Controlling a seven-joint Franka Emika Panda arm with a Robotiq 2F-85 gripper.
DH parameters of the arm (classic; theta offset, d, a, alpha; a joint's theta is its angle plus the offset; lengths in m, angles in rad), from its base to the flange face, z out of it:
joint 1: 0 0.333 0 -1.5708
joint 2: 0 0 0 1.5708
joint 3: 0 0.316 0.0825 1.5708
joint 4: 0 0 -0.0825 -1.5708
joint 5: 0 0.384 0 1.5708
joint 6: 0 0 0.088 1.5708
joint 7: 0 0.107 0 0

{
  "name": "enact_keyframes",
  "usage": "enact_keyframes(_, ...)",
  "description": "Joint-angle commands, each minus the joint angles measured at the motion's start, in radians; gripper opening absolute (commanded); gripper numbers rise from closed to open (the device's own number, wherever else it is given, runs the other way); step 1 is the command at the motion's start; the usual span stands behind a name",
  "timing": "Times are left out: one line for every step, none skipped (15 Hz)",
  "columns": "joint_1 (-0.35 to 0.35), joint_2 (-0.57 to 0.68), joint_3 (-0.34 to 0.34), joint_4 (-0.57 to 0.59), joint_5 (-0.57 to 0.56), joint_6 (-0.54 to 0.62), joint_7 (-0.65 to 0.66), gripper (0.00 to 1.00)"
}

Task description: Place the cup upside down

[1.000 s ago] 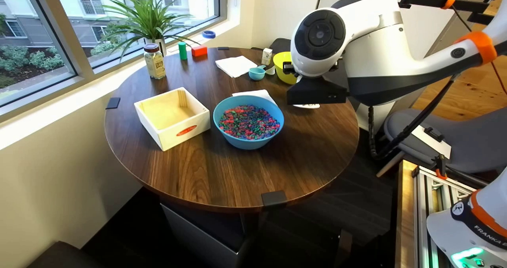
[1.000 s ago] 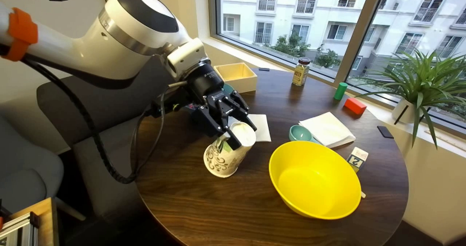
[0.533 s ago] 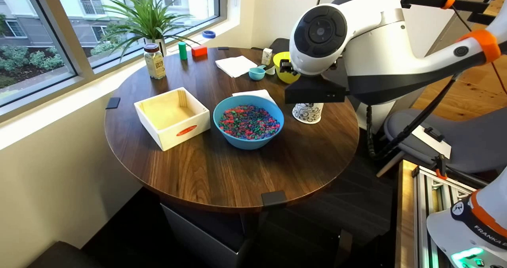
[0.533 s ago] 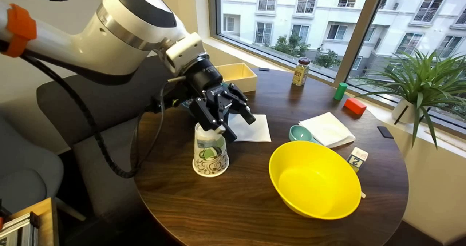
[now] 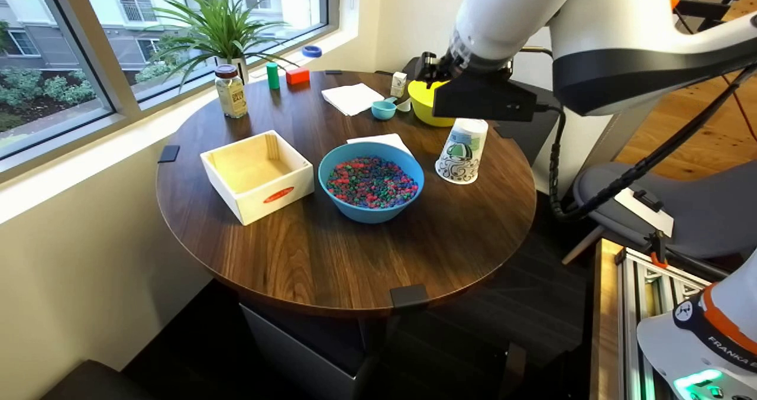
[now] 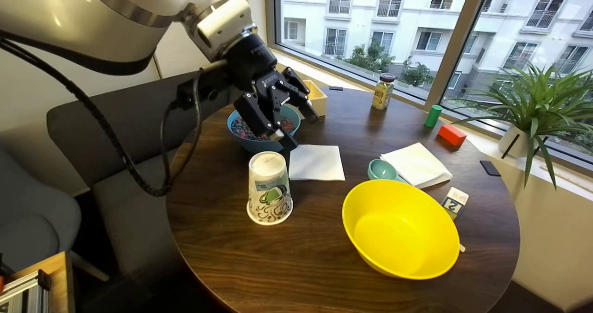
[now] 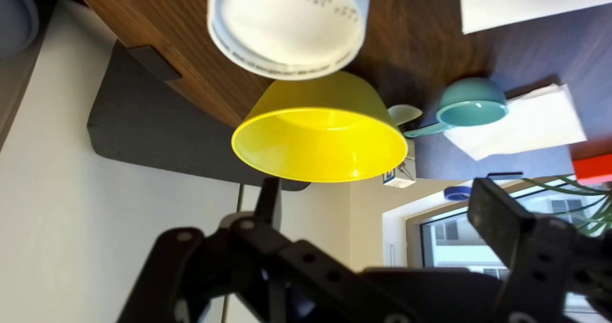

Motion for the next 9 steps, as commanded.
enact_keyframes(-0.010,-0.132,-0.037,-0.075,0.190,0.113,-0.191,1.00)
enact_keyframes(-0.012,-0.157,-0.046,-0.081,0.250,0.126,-0.252,1.00)
enact_keyframes(-0.013,-0.183,-0.057,-0.090,0.318,0.142,-0.316,1.00)
enact_keyframes(-0.016,-0.207,-0.069,-0.099,0.390,0.152,-0.386,1.00)
enact_keyframes(-0.017,-0.228,-0.077,-0.103,0.466,0.145,-0.464,1.00)
enact_keyframes(-0.024,-0.247,-0.080,-0.103,0.533,0.125,-0.520,1.00)
enact_keyframes(-0.036,-0.262,-0.078,-0.102,0.585,0.103,-0.566,1.00)
enact_keyframes(-0.047,-0.277,-0.077,-0.101,0.628,0.082,-0.604,1.00)
enact_keyframes(-0.062,-0.290,-0.073,-0.101,0.657,0.066,-0.630,1.00)
